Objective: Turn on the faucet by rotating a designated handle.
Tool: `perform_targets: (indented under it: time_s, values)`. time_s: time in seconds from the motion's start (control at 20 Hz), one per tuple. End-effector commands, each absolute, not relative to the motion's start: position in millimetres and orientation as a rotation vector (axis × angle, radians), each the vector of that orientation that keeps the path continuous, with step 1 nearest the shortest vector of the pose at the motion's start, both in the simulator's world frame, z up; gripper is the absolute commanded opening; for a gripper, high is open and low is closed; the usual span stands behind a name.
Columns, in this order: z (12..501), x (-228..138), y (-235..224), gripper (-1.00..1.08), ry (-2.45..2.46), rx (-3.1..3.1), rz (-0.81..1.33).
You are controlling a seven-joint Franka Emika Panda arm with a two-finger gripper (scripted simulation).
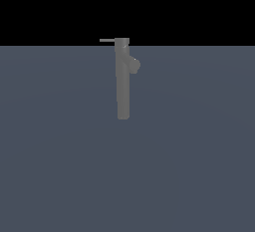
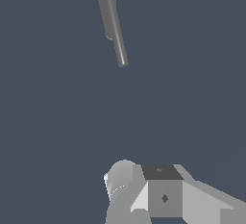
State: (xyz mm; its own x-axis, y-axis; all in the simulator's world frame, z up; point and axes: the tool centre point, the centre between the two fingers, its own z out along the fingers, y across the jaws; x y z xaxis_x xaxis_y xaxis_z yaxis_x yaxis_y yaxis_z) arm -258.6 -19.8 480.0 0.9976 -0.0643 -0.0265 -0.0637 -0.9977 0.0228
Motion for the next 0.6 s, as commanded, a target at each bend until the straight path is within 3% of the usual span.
perform_targets:
  time_s: [0.0, 0.55]
  values:
    - [480.0, -258.6, -19.9, -1.00, -0.100, 3.118, -0.042]
    - [483.4, -258.6, -14.8, -1.00, -0.047, 3.160, -0.044]
